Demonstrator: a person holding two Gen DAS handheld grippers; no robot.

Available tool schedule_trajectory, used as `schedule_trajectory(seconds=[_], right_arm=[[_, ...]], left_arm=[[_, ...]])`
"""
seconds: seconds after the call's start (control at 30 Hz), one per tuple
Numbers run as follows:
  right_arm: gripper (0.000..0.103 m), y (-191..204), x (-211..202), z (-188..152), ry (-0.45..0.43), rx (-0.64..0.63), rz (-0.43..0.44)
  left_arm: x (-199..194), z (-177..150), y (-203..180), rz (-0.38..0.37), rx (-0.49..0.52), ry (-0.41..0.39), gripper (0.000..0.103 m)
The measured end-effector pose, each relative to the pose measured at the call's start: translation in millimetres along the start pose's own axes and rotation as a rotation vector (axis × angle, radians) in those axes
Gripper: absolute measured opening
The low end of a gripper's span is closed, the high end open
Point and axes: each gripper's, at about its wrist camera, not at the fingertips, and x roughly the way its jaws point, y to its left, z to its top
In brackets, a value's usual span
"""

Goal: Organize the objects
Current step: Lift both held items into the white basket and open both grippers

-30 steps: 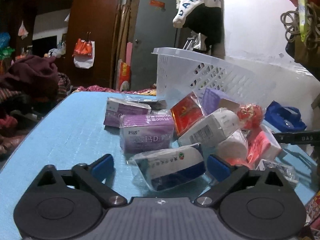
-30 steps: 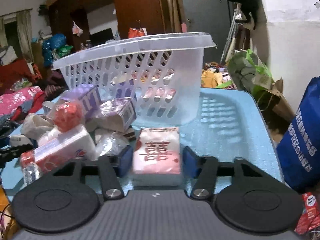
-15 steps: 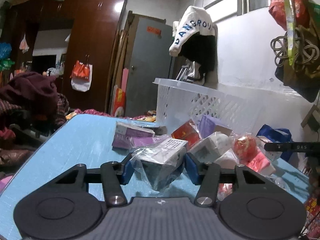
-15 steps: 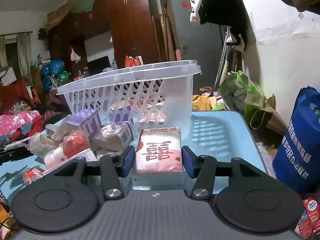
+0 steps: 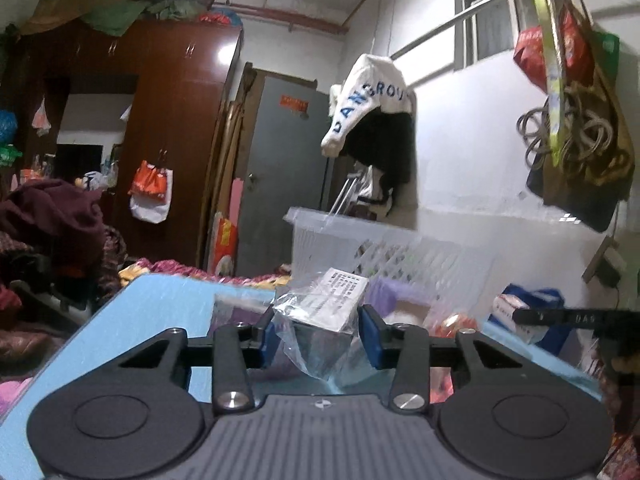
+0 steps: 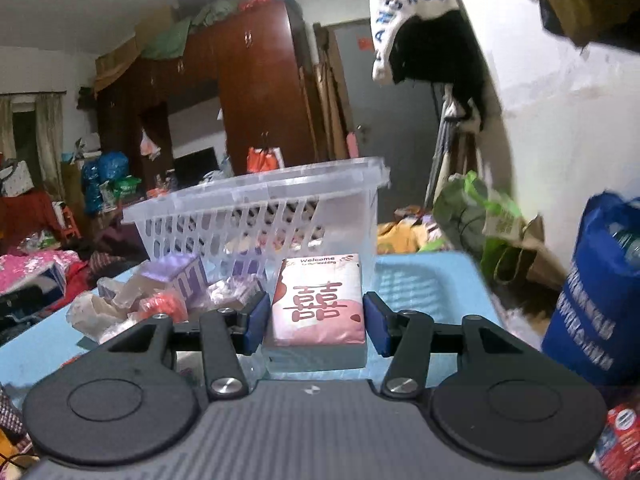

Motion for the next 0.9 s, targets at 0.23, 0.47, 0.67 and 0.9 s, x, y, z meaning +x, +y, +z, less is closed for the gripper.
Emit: schedule_trajectory(seconds=[0.23, 0.47, 0.67, 0.9], right_arm=[[0.055, 50.6, 9.3, 97.2, -0.040, -0.163, 0.012], [0.056, 59.6, 126.2, 144.2, 0.272, -0.181, -0.026], [0.103, 60.0, 106.6, 144.7, 0.160, -0.152, -0.061], [0.103, 60.3, -10.2, 36.5, 0.054, -0.108, 0.179]], left_arm=[[59.1, 90.2, -30.8, -0.068, 0.020, 0.048, 0.045], [188.3, 130.4, -49.8, -0.004, -0.021, 0.341, 0.046], [192.1, 124.9, -26.9, -0.007, -0.105, 0.331, 0.084], [71.5, 75.0, -24.5, -0.063, -0.037, 0.190, 0.092]])
